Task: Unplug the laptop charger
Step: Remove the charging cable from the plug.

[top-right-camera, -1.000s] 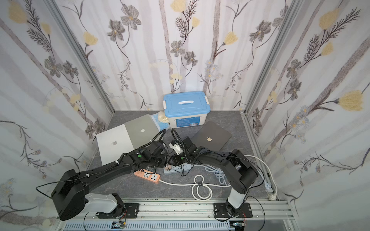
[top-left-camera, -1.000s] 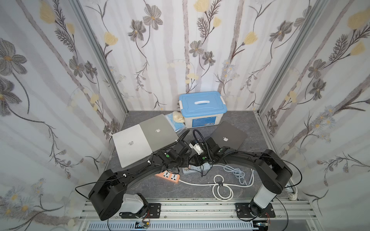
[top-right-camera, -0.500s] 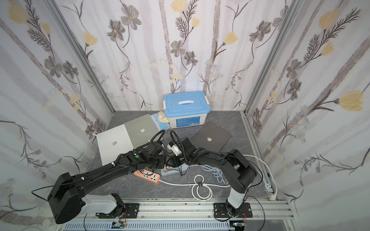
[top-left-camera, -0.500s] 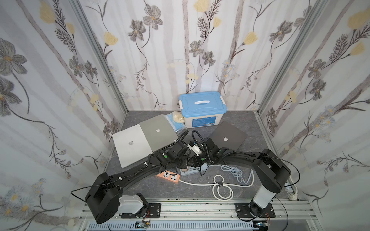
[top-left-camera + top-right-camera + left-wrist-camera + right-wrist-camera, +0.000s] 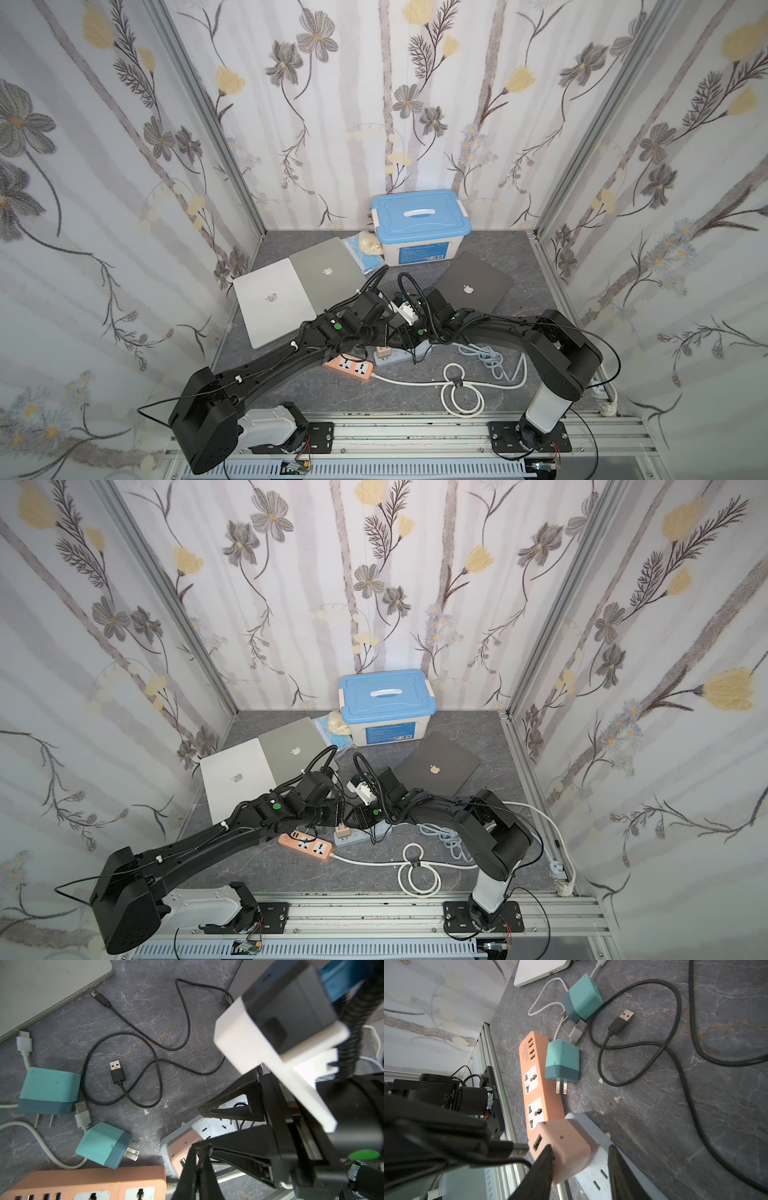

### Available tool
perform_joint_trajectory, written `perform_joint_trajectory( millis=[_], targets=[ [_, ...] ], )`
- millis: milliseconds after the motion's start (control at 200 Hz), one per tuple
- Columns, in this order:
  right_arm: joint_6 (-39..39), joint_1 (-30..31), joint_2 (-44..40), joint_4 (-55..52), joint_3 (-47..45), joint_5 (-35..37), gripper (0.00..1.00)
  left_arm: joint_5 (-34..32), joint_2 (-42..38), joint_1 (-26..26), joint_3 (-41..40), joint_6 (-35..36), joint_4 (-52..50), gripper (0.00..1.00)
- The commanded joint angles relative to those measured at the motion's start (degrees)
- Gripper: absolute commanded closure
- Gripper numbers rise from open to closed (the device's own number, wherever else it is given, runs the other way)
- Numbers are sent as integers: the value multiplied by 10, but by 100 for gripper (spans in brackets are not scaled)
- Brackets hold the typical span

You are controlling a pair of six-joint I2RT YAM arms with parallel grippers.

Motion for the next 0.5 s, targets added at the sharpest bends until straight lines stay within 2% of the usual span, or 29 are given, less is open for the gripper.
perform_joint_trajectory(
  millis=[0, 195, 350, 495],
  targets=[
    [-16, 1, 12, -96, -2, 115, 57, -16, -10, 1, -2, 8, 18, 100],
    [-4, 0, -14, -100, 12, 103, 55, -24, 8, 14, -2, 2, -8, 100],
    [1, 0, -48, -117, 58, 108, 42, 4, 7, 42, -19, -10, 4, 100],
    [-4, -2, -68, -127, 57, 119, 38, 17, 6, 53, -13, -11, 13, 100]
  ],
)
